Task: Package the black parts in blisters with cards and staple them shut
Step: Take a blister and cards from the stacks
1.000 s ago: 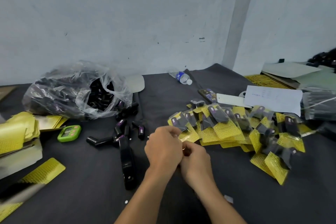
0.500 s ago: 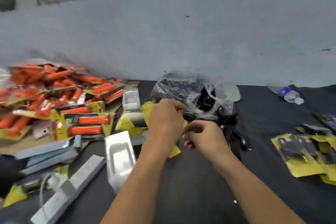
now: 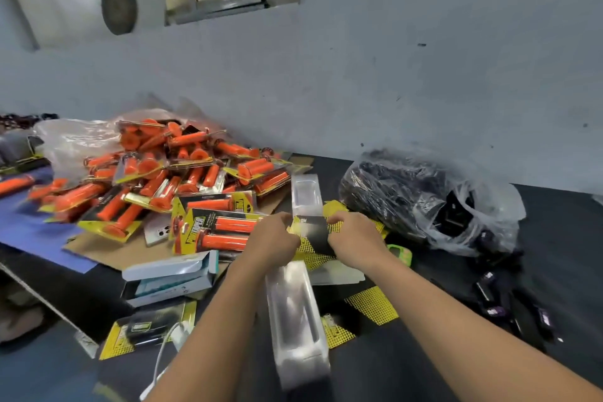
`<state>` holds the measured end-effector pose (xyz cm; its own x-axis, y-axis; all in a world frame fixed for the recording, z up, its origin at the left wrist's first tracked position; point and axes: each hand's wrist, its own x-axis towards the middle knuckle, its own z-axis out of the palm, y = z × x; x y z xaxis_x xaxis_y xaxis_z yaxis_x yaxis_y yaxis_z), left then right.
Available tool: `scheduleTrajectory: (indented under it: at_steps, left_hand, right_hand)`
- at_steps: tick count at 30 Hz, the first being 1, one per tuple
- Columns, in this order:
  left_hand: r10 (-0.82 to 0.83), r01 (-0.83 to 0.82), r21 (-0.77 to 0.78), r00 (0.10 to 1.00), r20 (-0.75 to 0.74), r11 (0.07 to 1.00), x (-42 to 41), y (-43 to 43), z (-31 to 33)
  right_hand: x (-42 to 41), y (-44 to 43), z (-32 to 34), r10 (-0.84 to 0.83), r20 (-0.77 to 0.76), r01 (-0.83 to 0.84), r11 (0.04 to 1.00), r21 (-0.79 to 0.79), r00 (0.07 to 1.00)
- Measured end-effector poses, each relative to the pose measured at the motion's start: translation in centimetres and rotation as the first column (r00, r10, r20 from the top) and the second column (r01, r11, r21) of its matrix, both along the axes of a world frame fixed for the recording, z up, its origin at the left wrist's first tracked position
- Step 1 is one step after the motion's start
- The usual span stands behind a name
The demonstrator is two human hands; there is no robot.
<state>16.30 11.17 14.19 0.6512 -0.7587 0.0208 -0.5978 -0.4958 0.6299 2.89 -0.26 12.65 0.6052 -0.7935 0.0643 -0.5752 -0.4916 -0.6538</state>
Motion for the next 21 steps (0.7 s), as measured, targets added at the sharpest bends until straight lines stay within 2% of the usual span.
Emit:
scheduleTrajectory:
  at_steps: [5,8,10,14,18,21]
  left_hand:
    - [0.035,-0.035,-0.038,0.999,-0.006,0.999,2.8,-4.2,-0.8]
    - [0.155,-0.176,-0.136,0.976,-0.152,0.975,4.5,-6.7,-0.5]
    - [0.195,-0.223,-0.128,0.96,-0.201,0.966,5.4,-7.9,-0.3]
    - [0.253,-0.254,-0.019,0.966,-0.051,0.967,6.7,-9.9,-0.7]
    - [0.298,-0.296,-0.034,0.953,0.053,0.955,6.8,-10.4,-1.1]
    - [0.314,-0.312,-0.039,0.946,0.082,0.949,6.2,-8.9,-0.4]
  right_hand:
    - [4.2,-3.5,0.7,0.047,-0.029,-0.048,0.997,-0.059,0.998]
    - [6.7,-5.8,0.8,-0.01,-0.038,0.008,0.999,-0.046,0.999]
    - [7.9,-6.8,0.5,-0.031,-0.051,0.029,0.999,-0.041,0.998]
    - [9.7,-8.4,-0.9,-0.076,-0.072,0.074,0.997,-0.023,0.995]
    - [9.8,-8.5,-1.2,-0.103,-0.11,0.095,0.993,-0.073,0.989]
    - [8.0,-6.9,0.3,-0.117,-0.003,0.115,0.978,-0.172,0.993]
